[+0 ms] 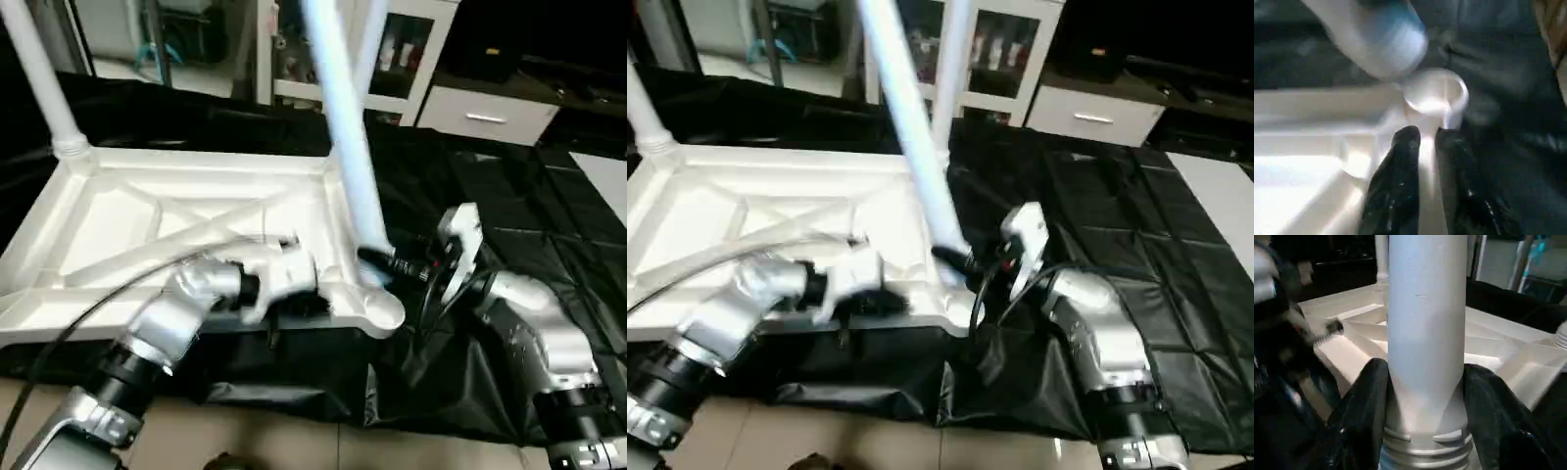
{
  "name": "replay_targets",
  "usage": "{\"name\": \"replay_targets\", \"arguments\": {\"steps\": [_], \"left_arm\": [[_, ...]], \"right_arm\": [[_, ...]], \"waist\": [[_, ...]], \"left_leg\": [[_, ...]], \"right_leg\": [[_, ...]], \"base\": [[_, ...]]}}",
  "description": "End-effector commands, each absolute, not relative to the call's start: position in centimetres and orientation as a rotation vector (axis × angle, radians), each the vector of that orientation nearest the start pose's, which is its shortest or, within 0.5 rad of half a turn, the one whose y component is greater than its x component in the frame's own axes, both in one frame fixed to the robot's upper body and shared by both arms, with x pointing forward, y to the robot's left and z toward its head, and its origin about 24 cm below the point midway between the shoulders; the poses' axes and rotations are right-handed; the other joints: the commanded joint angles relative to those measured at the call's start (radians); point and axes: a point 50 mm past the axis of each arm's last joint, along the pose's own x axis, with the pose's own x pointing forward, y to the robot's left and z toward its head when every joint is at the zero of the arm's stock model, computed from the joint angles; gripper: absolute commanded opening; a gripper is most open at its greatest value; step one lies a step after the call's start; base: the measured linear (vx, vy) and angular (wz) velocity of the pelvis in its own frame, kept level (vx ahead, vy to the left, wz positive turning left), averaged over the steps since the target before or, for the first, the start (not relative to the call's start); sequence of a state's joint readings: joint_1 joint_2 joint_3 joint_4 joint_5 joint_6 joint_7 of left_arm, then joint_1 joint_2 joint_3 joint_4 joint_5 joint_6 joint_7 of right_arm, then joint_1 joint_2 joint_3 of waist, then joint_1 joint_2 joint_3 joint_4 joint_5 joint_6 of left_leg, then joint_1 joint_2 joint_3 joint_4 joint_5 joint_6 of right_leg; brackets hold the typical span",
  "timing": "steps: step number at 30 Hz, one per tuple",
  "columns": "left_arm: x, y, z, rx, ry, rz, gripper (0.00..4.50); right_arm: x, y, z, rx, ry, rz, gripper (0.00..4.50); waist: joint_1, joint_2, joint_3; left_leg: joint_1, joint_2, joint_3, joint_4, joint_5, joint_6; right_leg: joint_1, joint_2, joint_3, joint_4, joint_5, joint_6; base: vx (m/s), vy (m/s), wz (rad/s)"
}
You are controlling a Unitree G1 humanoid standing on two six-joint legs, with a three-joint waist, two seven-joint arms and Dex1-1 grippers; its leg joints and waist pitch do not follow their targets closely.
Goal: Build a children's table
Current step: Insert table leg to table base
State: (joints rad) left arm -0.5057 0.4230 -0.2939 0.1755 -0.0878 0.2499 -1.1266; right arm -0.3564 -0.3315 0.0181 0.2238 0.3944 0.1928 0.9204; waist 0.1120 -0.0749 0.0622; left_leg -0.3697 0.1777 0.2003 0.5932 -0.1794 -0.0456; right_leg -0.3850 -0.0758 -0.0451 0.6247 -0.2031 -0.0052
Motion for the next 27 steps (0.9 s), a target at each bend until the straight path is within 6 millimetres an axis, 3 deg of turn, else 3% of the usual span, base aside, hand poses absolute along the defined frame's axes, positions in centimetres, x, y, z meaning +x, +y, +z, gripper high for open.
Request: {"name": "replay_targets", "arguments": {"steps": [1, 3, 8, 12, 14, 19, 20, 23, 27], "left_arm": [[30.1, 11.5, 10.5, 0.364, 0.205, -1.335, 1.07], [30.8, 12.3, 12.3, 0.213, 0.138, -1.291, 1.41], [31.6, 13.2, 14.3, -0.072, 0.023, -1.230, 1.64], [32.2, 11.9, 16.0, -0.333, -0.077, -1.186, 1.87], [32.3, 11.5, 16.3, -0.375, -0.087, -1.180, 2.19], [32.4, 10.3, 16.6, -0.429, -0.082, -1.187, 2.64], [32.3, 10.0, 16.9, -0.461, -0.096, -1.200, 2.71], [32.1, 9.3, 17.9, -0.545, -0.126, -1.235, 2.81], [32.5, 9.1, 18.0, -0.500, -0.115, -1.186, 3.13]], "right_arm": [[30.1, -16.1, 9.3, 0.083, 0.013, 0.953, 1.91], [30.1, -16.1, 9.7, 0.088, -0.001, 0.958, 1.91], [30.0, -16.0, 10.3, 0.100, -0.017, 0.972, 1.91], [29.3, -15.1, 10.5, 0.106, -0.016, 1.030, 1.91], [29.1, -14.8, 10.5, 0.106, -0.018, 1.044, 1.91], [28.7, -14.0, 10.7, 0.098, -0.023, 1.076, 1.91], [28.6, -13.8, 10.7, 0.094, -0.022, 1.084, 1.91], [28.3, -13.5, 10.7, 0.093, -0.015, 1.096, 1.90], [28.1, -13.5, 10.7, 0.092, -0.011, 1.097, 1.90]], "waist": [[-0.001, 0.010, -0.068], [0.000, 0.011, -0.069], [0.001, 0.009, -0.065], [0.003, 0.008, -0.067], [0.006, 0.006, -0.067], [0.003, 0.009, -0.066], [0.004, 0.014, -0.066], [0.003, 0.013, -0.066], [0.002, 0.014, -0.065]], "left_leg": [[0.023, 0.058, -0.026, -0.073, -0.186, 0.000], [0.024, 0.056, -0.024, -0.071, -0.184, -0.005], [0.025, 0.056, -0.025, -0.073, -0.220, -0.013], [0.022, 0.058, -0.024, -0.071, -0.197, -0.009], [0.022, 0.058, -0.026, -0.070, -0.190, -0.001], [0.020, 0.057, -0.028, -0.071, -0.189, 0.000], [0.020, 0.057, -0.029, -0.072, -0.192, -0.002], [0.020, 0.057, -0.029, -0.072, -0.199, -0.008], [0.020, 0.057, -0.030, -0.073, -0.207, -0.007]], "right_leg": [[0.029, -0.074, 0.041, -0.064, -0.097, -0.229], [0.030, -0.076, 0.041, -0.062, -0.101, -0.236], [0.029, -0.075, 0.040, -0.067, -0.153, -0.236], [0.033, -0.075, 0.041, -0.064, -0.119, -0.233], [0.033, -0.076, 0.041, -0.066, -0.103, -0.238], [0.036, -0.075, 0.042, -0.073, -0.131, -0.212], [0.036, -0.075, 0.042, -0.073, -0.133, -0.211], [0.036, -0.074, 0.041, -0.072, -0.127, -0.216], [0.036, -0.073, 0.042, -0.075, -0.135, -0.207]], "base": [[0.000, 0.000, 0.00], [0.000, 0.000, 0.00], [0.000, 0.000, 0.00], [0.000, 0.000, 0.00], [0.000, 0.000, 0.00], [0.000, 0.000, 0.00], [0.000, 0.000, 0.00], [0.000, 0.000, 0.00], [0.000, 0.000, 0.00]]}}
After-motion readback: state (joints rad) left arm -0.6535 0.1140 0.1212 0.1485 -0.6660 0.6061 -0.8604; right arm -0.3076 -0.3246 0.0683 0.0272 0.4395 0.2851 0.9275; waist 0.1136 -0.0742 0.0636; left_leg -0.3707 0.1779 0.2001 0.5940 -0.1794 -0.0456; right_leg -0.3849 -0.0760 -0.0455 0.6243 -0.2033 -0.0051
